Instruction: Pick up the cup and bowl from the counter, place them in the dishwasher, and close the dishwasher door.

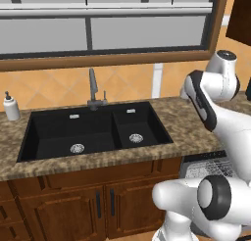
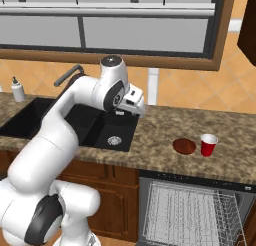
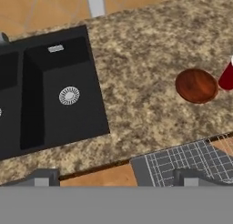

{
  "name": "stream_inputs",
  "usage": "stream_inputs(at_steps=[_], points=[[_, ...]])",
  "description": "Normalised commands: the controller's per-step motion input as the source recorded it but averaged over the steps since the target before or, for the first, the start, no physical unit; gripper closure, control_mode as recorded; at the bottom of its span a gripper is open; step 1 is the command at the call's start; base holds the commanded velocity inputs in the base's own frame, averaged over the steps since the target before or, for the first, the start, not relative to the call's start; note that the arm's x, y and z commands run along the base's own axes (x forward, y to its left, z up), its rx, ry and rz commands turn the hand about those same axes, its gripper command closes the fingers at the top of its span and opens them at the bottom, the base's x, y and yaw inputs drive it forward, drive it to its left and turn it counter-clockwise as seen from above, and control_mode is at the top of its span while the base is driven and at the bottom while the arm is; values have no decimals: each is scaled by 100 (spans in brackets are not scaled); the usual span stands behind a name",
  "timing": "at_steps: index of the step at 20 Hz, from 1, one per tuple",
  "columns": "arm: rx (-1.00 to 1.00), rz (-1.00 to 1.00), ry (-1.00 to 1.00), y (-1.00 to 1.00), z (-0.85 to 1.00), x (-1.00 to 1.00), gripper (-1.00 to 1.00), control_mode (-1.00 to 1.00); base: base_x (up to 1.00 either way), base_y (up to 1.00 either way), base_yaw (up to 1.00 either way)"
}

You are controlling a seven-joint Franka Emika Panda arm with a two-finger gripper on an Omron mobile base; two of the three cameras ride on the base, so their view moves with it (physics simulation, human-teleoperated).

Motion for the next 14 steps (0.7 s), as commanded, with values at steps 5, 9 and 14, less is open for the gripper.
stream_inputs(at_steps=[5, 9, 14], points=[[0, 5, 8, -37, -39, 14, -100, -100, 0, 0, 0], [0, 0, 4, -14, -40, 0, -100, -100, 0, 0, 0], [0, 2, 1, -13, -33, 6, -100, -100, 0, 0, 0]])
